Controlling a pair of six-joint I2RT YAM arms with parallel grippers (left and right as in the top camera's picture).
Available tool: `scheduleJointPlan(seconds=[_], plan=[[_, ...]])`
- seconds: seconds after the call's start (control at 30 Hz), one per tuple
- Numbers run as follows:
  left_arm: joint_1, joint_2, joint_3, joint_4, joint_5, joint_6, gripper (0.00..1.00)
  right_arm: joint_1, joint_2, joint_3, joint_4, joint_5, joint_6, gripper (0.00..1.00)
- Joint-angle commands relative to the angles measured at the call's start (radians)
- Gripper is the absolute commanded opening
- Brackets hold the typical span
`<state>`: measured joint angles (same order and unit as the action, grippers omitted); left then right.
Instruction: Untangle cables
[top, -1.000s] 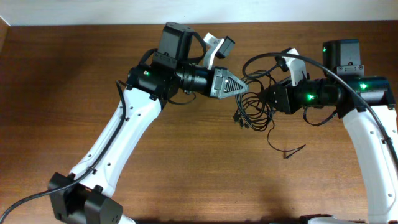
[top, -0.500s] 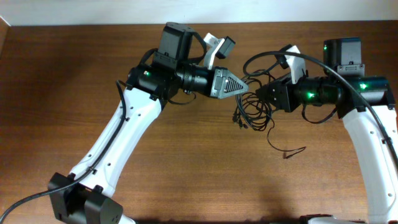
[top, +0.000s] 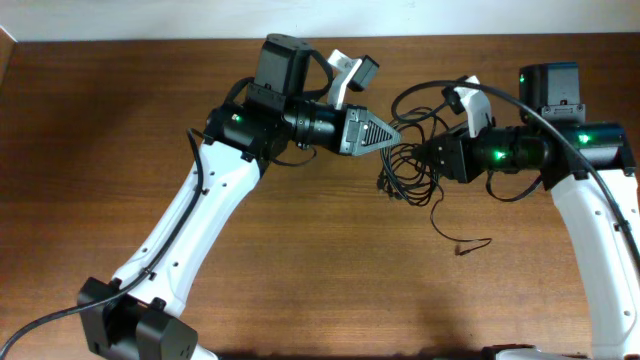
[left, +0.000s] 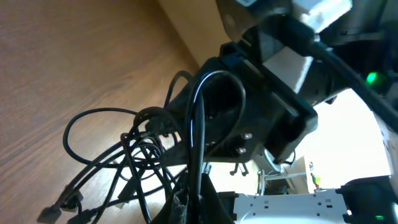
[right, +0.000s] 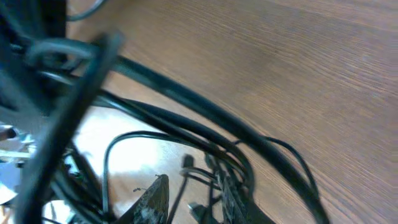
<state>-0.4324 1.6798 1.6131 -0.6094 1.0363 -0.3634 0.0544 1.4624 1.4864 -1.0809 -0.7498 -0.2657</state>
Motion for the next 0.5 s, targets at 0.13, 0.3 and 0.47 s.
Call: scheduleJointPlan(seconds=[0.13,0.3,0.47], plan=[[-0.005,0.004,0.007,0.010,0.072,-0.006,0.00,0.006,0.004,-0.008,-0.004,0.044,-0.003,0.28],[-0.006,0.004,0.007,0.010,0.117,-0.006,0.00,0.006,0.005,-0.008,0.023,0.039,-0.003,0.29],[-0.006,0.004,0.007,0.010,0.128,-0.006,0.00,0.006,0.005,-0.008,0.043,-0.006,0.008,0.29]])
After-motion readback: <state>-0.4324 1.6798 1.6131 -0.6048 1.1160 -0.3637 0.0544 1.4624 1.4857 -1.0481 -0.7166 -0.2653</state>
